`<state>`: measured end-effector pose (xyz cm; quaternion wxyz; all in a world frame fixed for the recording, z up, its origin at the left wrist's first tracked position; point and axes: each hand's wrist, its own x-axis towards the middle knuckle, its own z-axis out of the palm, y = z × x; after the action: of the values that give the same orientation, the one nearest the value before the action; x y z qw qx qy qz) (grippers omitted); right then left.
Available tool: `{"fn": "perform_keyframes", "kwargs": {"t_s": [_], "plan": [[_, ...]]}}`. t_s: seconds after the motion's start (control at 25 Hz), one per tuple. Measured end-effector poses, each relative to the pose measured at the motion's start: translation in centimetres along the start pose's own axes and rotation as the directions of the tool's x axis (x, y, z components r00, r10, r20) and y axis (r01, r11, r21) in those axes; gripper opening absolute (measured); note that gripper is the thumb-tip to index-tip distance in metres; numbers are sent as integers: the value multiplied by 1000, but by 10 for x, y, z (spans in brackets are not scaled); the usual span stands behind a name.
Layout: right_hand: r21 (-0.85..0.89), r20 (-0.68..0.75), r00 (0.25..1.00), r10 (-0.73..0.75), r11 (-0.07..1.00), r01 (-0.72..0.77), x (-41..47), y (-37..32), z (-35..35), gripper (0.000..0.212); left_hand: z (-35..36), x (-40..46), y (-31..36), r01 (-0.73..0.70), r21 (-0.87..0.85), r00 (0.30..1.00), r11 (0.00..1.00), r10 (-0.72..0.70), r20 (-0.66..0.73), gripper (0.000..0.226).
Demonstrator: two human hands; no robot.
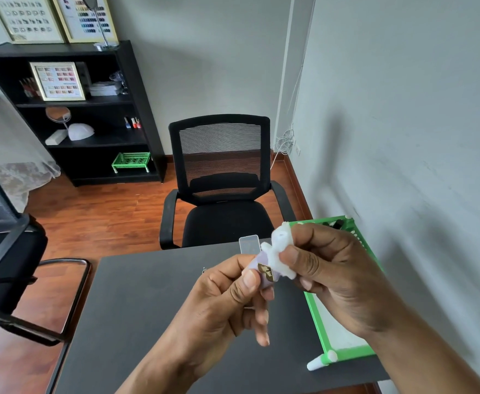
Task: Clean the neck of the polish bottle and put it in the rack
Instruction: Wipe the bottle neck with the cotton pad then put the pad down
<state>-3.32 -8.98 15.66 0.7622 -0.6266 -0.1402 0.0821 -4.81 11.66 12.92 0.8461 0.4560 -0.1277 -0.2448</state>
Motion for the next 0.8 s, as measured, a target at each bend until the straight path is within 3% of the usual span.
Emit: {"fn": "perform_keyframes", "kwargs": {"t_s": [0.16, 0.24, 0.36, 0.44, 0.52, 0.8], "plan": [[295, -26, 996, 91, 952, -79, -2, 2, 2, 38, 4, 4, -7, -32, -43, 999, 999, 30, -33, 47], [347, -83, 993, 86, 936, -52, -5, 0, 1, 41, 4, 5, -8, -43, -79, 998, 996, 39, -49, 51], [44, -94, 994, -64, 997, 68, -11, -5, 1, 35, 5, 7, -5, -64, -62, 995, 996, 59, -77, 49], [-218, -47, 978, -201, 958, 187, -13, -7, 3, 17, 7, 8, -4, -74, -43, 993, 996, 69, -96, 50], [-354, -23, 968, -251, 907, 227, -12, -9, 2, 12, 8, 9, -3, -75, -23, 992, 997, 72, -99, 48], [-264, 57, 961, -270, 924, 275, 6, -5, -1, 21, -1, 8, 7, -56, 73, 998, 996, 57, -16, 37]]}}
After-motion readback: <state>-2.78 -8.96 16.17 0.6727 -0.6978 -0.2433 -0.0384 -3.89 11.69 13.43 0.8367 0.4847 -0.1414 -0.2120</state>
